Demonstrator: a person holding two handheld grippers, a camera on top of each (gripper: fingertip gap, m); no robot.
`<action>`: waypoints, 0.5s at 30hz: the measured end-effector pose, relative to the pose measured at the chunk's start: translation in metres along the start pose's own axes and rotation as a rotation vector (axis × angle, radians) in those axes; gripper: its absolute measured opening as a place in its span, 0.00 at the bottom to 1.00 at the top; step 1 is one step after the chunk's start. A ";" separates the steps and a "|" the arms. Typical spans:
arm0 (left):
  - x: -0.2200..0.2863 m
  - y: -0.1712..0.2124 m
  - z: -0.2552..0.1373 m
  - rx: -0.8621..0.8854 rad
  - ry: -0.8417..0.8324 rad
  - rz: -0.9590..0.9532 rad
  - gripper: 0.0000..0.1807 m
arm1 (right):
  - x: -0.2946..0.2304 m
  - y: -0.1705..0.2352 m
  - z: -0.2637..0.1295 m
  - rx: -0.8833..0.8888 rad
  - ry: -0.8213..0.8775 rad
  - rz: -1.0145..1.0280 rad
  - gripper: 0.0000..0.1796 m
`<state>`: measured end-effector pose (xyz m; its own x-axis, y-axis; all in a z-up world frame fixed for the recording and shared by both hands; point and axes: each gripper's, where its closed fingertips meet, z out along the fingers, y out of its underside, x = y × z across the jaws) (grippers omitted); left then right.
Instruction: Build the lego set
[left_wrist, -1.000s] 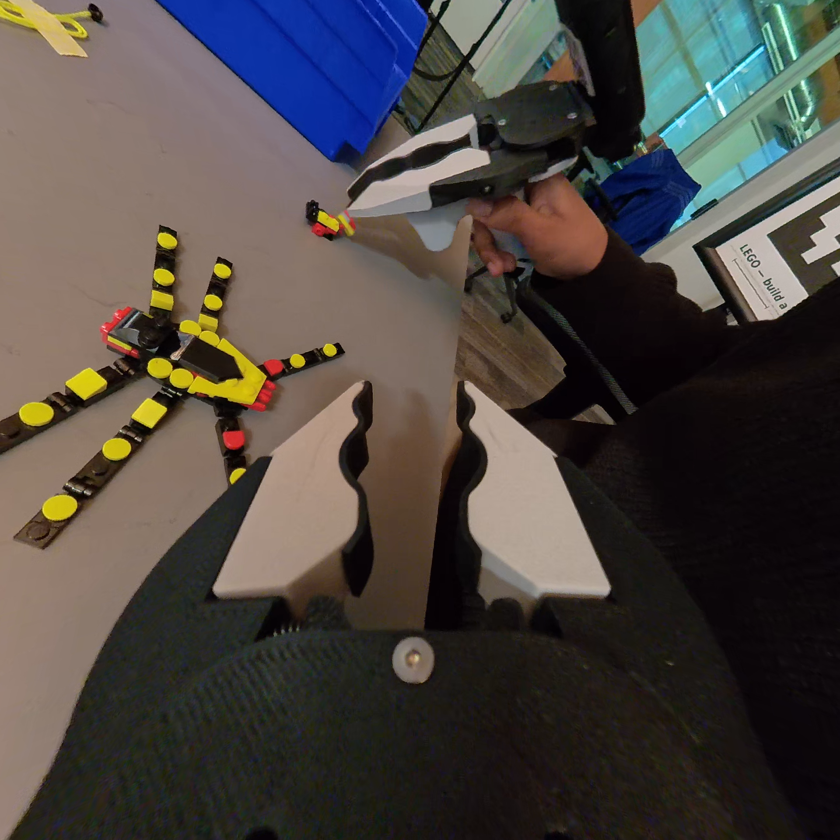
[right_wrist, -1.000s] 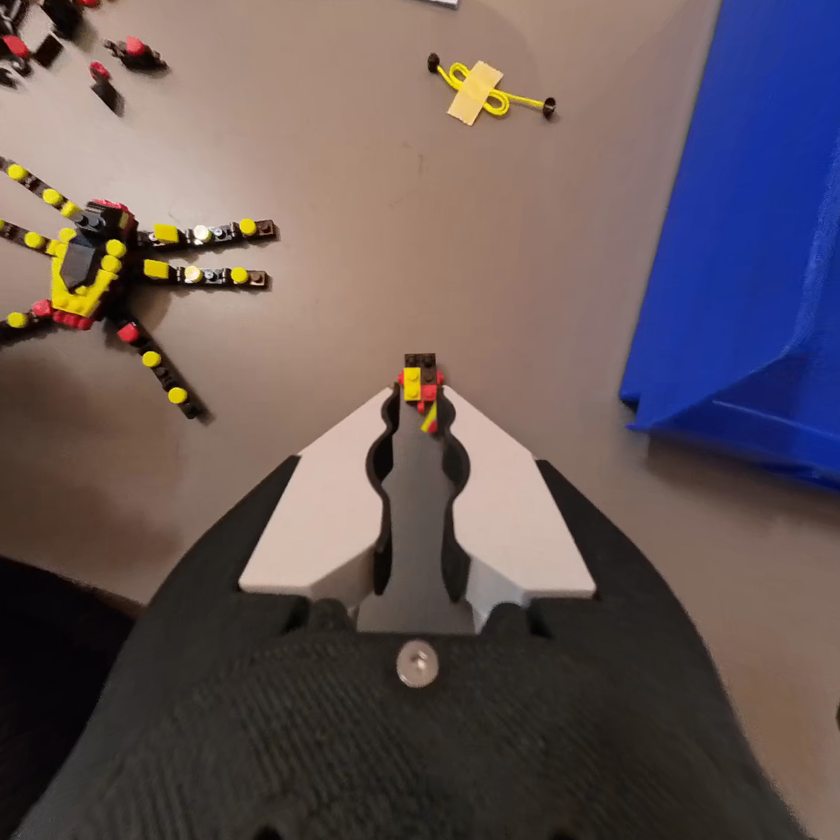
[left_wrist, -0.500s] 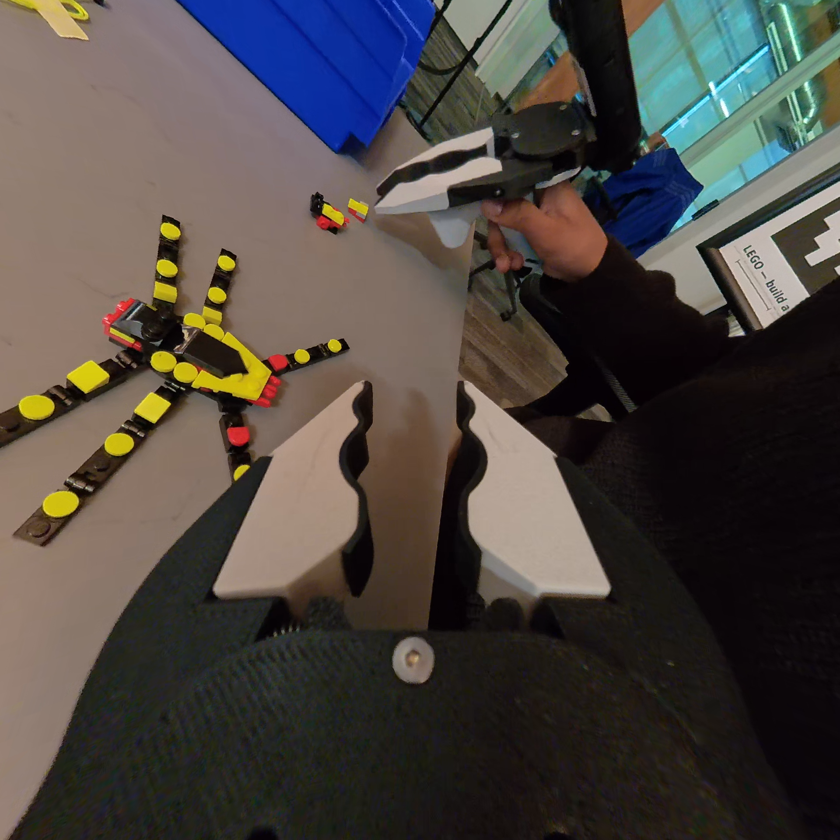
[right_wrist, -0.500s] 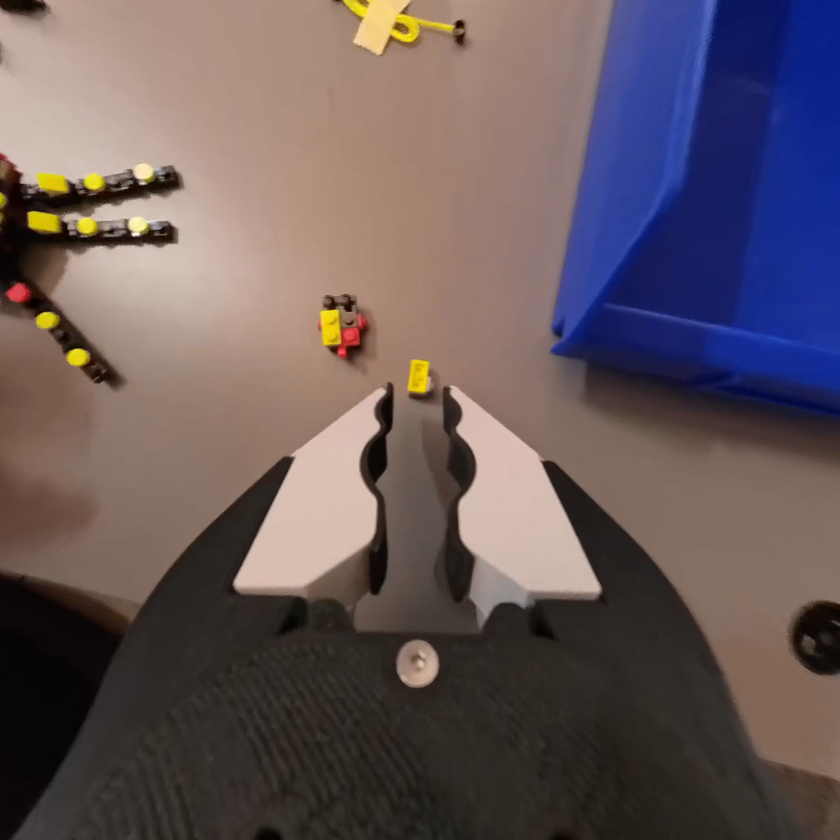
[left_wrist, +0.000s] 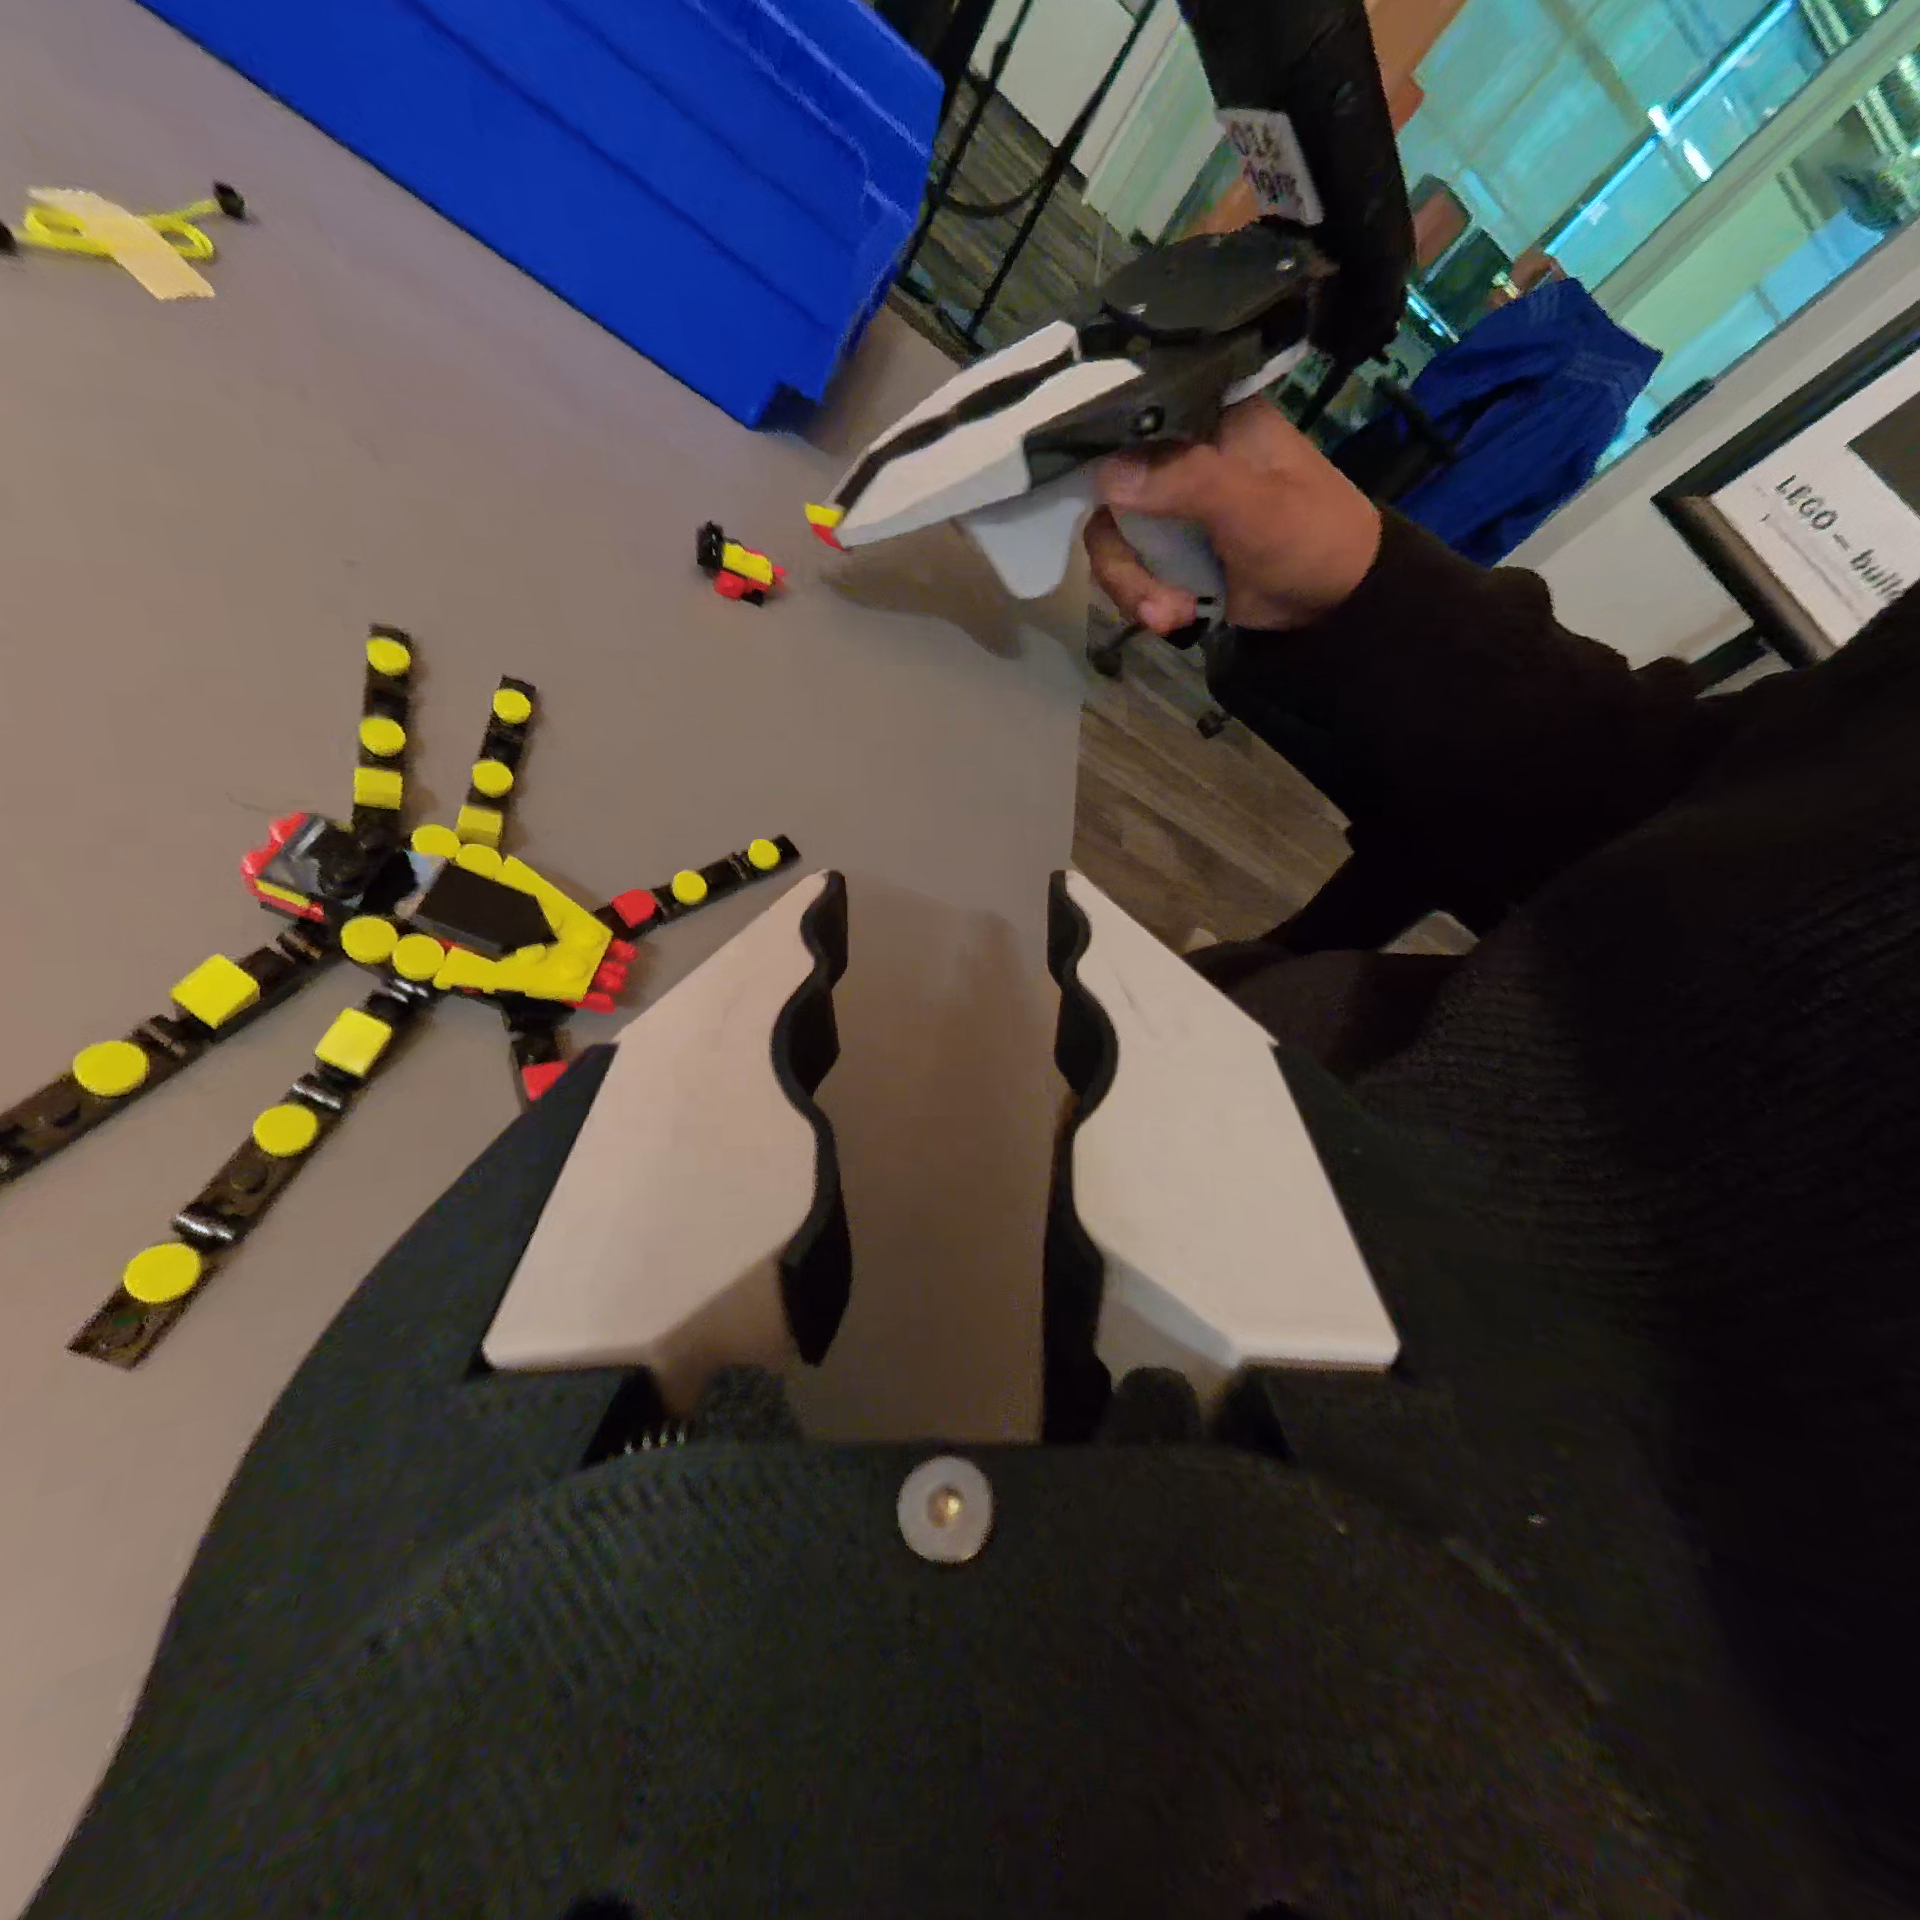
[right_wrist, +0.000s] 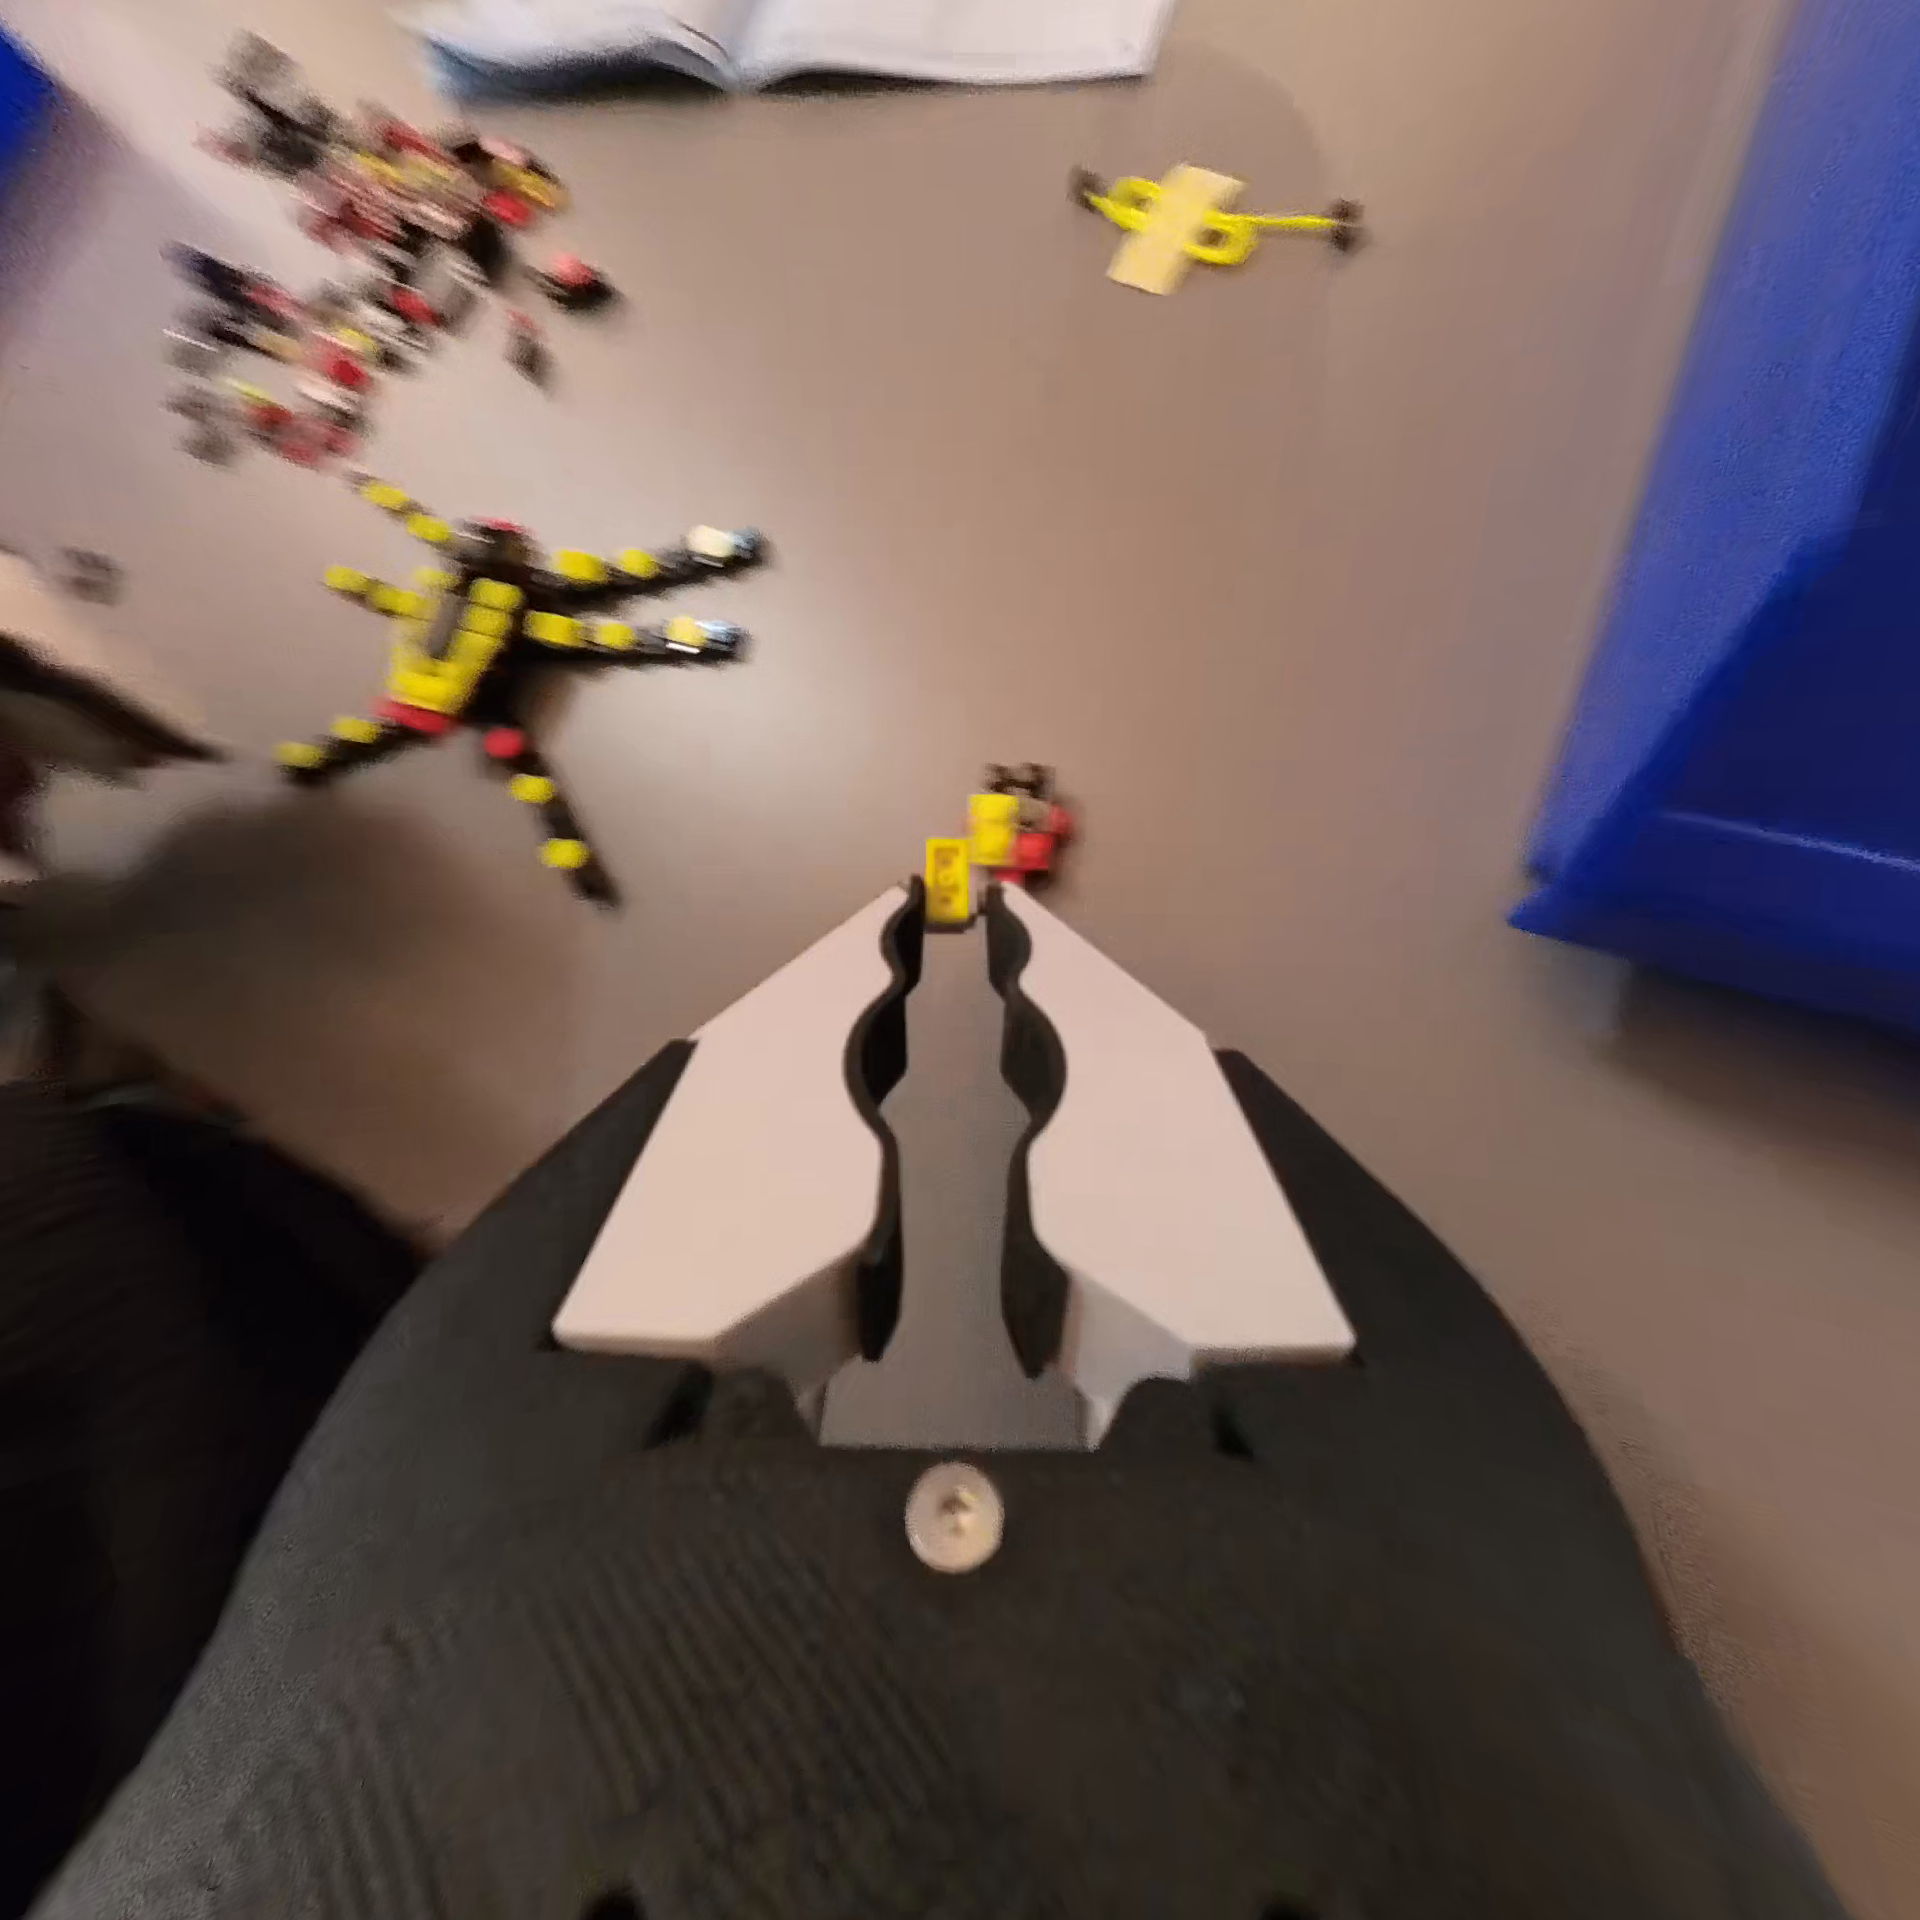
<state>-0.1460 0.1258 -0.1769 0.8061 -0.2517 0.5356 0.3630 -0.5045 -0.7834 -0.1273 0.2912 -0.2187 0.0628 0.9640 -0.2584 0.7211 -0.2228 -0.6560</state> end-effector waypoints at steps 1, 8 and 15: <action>0.000 -0.002 0.001 0.009 -0.013 0.030 0.20 | -0.016 -0.004 -0.003 0.015 -0.102 0.030 0.06; 0.017 0.004 0.019 -0.021 -0.067 0.303 0.21 | -0.123 0.016 -0.007 -0.178 -0.711 0.214 0.06; 0.024 0.029 0.034 -0.133 -0.116 0.513 0.16 | -0.155 0.039 -0.005 -0.296 -0.811 0.218 0.06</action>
<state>-0.1003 0.1337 -0.1975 0.9134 -0.4040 0.0506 -0.1471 -0.4433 -0.8842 -0.1051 0.1338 -0.2007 -0.2075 0.4801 -0.8523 0.9059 -0.2346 -0.3527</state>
